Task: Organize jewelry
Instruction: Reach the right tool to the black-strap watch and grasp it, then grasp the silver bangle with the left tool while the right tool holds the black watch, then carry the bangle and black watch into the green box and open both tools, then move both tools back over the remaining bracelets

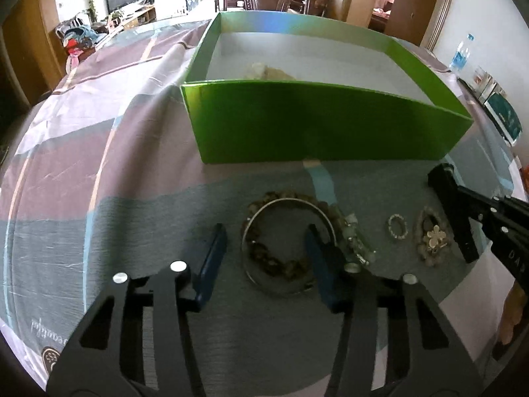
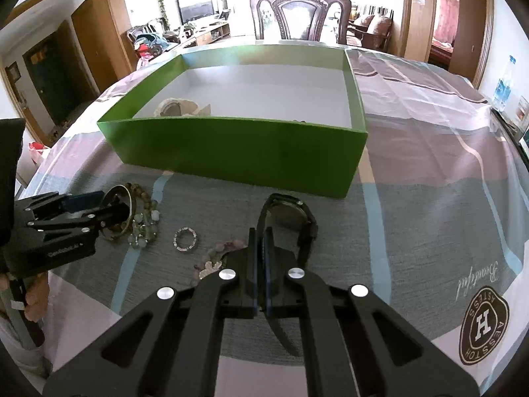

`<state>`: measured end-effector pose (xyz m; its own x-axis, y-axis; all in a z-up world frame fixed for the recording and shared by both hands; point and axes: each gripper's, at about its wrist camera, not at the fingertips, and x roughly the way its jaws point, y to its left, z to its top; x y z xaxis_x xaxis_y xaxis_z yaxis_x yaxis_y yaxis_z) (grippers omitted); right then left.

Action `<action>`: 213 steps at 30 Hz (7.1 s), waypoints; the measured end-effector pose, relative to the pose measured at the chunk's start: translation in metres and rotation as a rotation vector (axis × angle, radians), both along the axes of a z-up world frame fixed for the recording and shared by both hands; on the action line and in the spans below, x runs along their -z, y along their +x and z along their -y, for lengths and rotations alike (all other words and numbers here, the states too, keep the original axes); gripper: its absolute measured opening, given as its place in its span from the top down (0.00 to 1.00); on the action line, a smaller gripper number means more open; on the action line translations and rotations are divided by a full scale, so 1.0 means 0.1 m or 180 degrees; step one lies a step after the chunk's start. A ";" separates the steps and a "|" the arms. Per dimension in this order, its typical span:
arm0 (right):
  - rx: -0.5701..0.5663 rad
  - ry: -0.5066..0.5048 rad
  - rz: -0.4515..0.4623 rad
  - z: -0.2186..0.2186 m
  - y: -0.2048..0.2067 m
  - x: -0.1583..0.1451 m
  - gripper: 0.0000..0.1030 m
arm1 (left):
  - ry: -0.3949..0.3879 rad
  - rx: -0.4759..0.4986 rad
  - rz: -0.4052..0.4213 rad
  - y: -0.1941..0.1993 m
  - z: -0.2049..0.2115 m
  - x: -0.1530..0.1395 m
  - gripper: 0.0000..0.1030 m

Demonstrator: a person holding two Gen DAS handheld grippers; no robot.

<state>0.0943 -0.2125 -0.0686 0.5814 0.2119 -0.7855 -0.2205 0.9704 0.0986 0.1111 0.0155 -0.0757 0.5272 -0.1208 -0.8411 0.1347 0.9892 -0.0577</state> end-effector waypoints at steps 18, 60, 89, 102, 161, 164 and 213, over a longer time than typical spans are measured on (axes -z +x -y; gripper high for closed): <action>0.0338 0.0107 0.0093 0.14 0.04 0.02 0.34 | -0.0115 0.0127 -0.0027 -0.02 0.05 0.02 0.39; 0.0273 -0.0222 0.0060 -0.06 0.09 0.19 0.68 | 0.0001 -0.0099 0.0135 -0.03 -0.03 -0.03 0.87; 0.0289 -0.0281 0.0138 -0.07 0.09 0.22 0.67 | 0.0161 -0.0136 0.0232 -0.08 0.01 -0.05 0.90; 0.0311 -0.0239 0.0136 -0.06 0.11 0.21 0.67 | 0.0155 -0.0133 0.0313 -0.09 0.02 -0.10 0.91; 0.0031 0.0214 0.0230 -0.01 0.70 -0.61 0.44 | 0.0193 0.0183 0.0596 0.71 0.32 -0.90 0.66; -0.0057 0.0122 0.0258 0.01 0.39 -0.66 0.44 | 0.0287 0.0188 0.0613 0.43 0.20 -0.93 0.59; -0.0082 -0.0340 -0.0093 -0.20 0.22 0.21 0.54 | 0.0323 0.0050 0.0103 0.11 -0.04 0.04 0.32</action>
<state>0.1159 -0.1920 -0.0900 0.5533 0.1405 -0.8210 -0.2439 0.9698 0.0016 0.1221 0.0195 -0.0796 0.5531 -0.0443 -0.8320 0.1503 0.9875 0.0474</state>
